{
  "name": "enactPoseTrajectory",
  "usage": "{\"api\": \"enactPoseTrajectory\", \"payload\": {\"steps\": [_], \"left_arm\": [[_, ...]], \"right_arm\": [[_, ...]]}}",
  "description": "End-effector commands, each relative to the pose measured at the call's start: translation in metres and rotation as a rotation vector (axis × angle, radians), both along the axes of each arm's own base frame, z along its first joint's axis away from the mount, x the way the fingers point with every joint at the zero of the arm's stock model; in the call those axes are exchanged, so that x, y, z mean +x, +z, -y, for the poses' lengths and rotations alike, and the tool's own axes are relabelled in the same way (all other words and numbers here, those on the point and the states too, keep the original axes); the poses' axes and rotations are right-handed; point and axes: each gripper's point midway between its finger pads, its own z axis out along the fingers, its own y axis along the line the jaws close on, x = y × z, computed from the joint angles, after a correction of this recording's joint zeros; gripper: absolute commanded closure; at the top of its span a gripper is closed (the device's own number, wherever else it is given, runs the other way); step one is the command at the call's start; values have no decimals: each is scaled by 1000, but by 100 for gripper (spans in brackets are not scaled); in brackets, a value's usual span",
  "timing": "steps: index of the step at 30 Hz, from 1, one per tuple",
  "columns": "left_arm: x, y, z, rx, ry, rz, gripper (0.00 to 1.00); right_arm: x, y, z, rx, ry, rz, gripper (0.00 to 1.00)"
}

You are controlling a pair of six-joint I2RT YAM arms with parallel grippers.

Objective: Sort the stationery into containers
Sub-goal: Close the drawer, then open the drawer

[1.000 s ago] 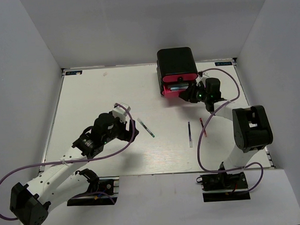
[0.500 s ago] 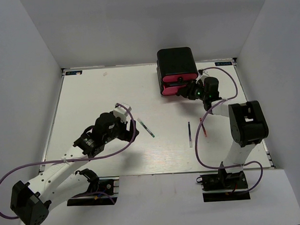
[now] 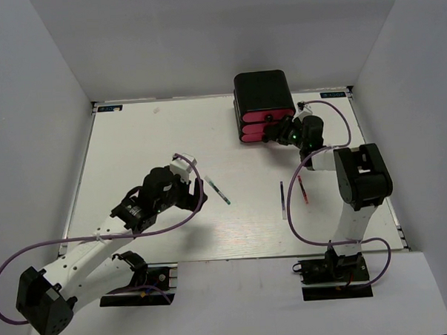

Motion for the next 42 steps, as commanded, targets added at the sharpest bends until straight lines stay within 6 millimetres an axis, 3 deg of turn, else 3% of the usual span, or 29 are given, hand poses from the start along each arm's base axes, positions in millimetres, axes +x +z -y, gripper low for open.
{"api": "enactPoseTrajectory", "payload": {"steps": [1, 13, 16, 17, 23, 27, 42], "left_arm": [[7, 7, 0, 0, 15, 29, 10], [6, 2, 1, 15, 12, 18, 10], [6, 2, 1, 15, 12, 18, 10], [6, 2, 1, 15, 12, 18, 10], [6, 4, 1, 9, 13, 25, 10], [6, 4, 1, 9, 13, 25, 10], [6, 4, 1, 9, 13, 25, 10]], "right_arm": [[28, 55, -3, 65, -30, 194, 62], [30, 52, -4, 63, -12, 230, 59], [17, 46, -7, 45, 28, 227, 57], [8, 32, -8, 37, 38, 195, 56], [-5, 18, -1, 7, 35, 175, 47], [-6, 14, -3, 0, 39, 168, 42], [2, -19, 3, -9, -10, 67, 44]]}}
